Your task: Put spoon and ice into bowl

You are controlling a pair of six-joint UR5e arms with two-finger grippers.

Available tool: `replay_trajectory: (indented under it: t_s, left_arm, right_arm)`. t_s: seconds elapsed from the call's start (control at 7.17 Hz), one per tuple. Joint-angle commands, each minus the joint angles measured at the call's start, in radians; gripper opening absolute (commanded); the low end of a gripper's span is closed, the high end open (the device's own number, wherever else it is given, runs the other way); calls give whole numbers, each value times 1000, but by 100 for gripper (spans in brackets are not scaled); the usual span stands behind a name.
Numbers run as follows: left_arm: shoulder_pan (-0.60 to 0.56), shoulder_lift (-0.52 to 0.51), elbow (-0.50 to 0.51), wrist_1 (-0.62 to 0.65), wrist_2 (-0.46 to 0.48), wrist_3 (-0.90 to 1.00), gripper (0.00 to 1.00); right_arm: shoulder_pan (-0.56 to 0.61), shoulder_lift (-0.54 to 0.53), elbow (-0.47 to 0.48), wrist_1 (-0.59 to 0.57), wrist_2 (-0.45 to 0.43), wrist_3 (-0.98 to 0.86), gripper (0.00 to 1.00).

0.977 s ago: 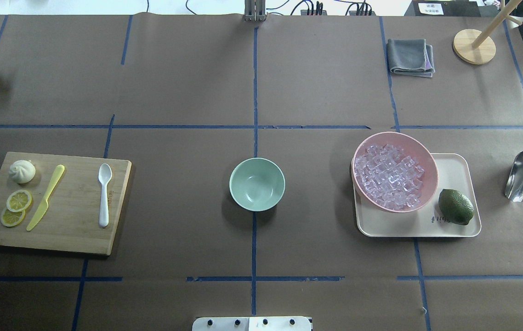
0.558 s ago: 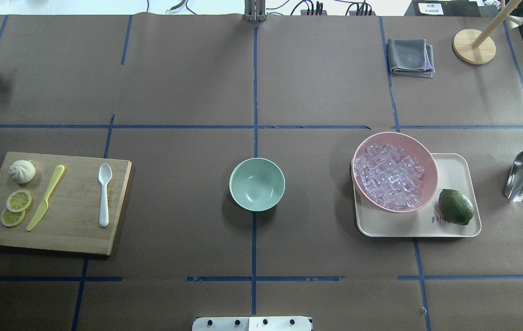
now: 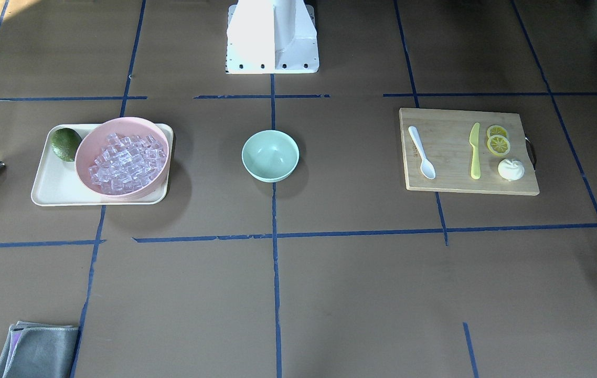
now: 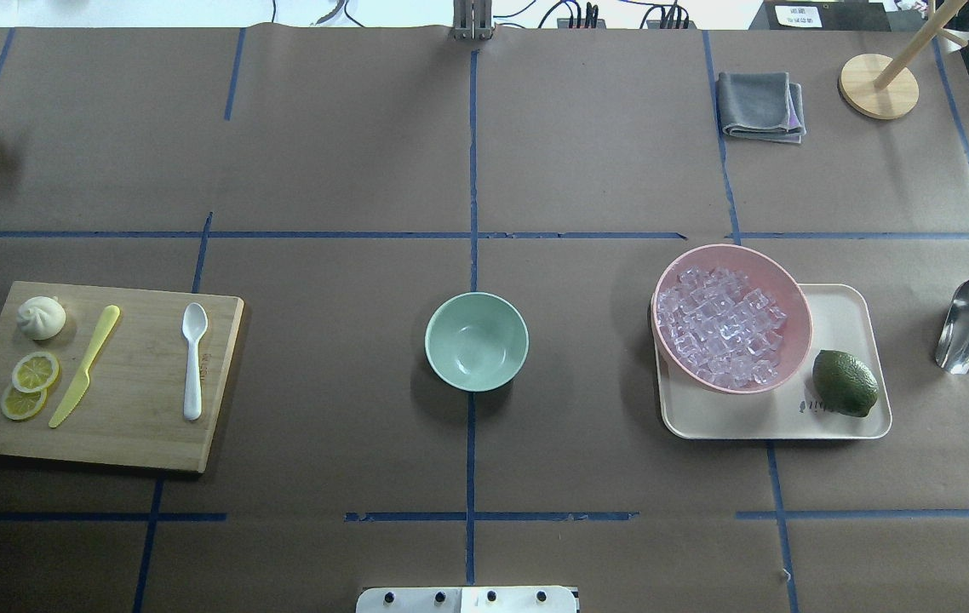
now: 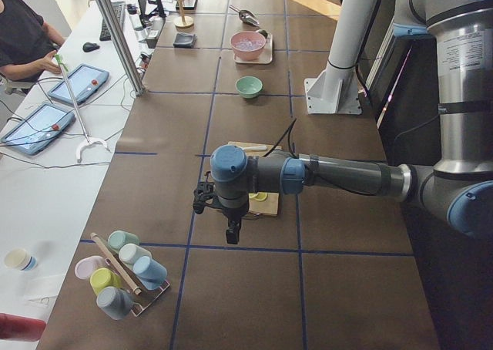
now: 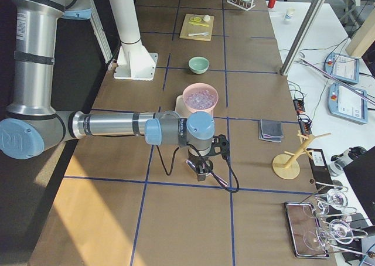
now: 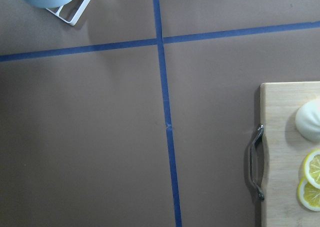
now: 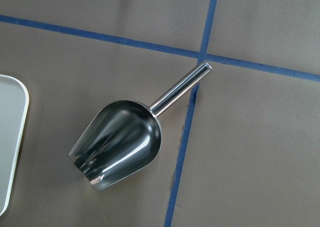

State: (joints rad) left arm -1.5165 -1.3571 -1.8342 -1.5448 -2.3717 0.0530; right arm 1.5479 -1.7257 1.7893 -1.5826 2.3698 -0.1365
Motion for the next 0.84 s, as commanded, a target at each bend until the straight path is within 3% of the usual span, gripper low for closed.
replay_trajectory:
  t_s: [0.0, 0.28, 0.56, 0.7]
  left_arm:
    - [95, 29, 9, -186, -158, -116, 100]
    - [276, -84, -8, -338, -144, -514, 100]
    - [466, -210, -25, -382, -77, -846, 100]
    - [563, -239, -45, -380, 42, -971, 100]
  right_arm:
    - [0, -8, -1, 4, 3, -2, 100]
    - [1, -14, 1, 4, 8, -14, 100]
    - [0, -15, 7, 6, 13, -6, 100]
    - [0, -15, 10, 6, 14, -14, 100]
